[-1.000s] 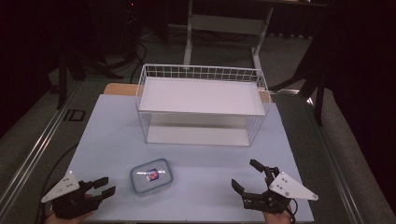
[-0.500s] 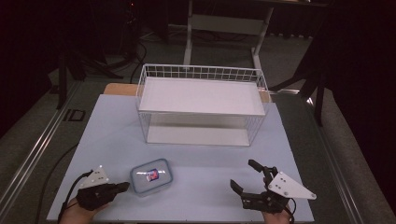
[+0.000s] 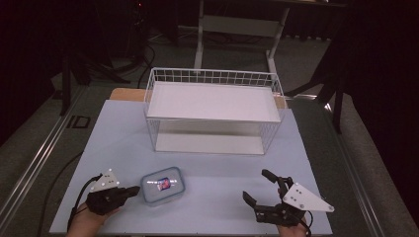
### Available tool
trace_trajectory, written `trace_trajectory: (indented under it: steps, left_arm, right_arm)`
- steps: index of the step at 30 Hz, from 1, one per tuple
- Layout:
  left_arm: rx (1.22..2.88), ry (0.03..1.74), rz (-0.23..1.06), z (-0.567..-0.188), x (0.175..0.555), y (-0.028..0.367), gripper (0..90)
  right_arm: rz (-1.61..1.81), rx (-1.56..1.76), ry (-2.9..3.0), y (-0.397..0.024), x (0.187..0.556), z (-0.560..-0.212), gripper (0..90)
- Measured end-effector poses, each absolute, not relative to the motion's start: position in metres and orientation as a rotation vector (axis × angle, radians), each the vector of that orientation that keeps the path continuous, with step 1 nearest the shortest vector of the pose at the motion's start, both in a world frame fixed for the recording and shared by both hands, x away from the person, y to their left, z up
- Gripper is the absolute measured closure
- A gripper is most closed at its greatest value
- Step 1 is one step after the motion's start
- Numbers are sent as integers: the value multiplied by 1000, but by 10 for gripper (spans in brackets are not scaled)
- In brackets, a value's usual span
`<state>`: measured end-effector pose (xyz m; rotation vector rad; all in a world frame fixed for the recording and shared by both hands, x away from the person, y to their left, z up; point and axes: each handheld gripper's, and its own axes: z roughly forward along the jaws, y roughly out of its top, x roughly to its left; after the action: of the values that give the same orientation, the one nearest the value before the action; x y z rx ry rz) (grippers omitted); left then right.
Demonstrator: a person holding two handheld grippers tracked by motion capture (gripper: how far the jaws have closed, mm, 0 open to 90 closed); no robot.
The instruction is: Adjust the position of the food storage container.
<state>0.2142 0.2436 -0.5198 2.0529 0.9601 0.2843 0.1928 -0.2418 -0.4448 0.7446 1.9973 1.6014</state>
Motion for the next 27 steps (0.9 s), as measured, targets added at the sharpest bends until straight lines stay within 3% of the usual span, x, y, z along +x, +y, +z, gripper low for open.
trace_trajectory:
  steps: [12,27]
  left_arm:
    - [2119,982,238,-529,223,233,900]
    - [2110,953,207,-530,265,190,900]
  right_arm:
    - [1612,733,1992,-241,191,-444,137]
    - [1617,700,2052,-236,191,-448,142]
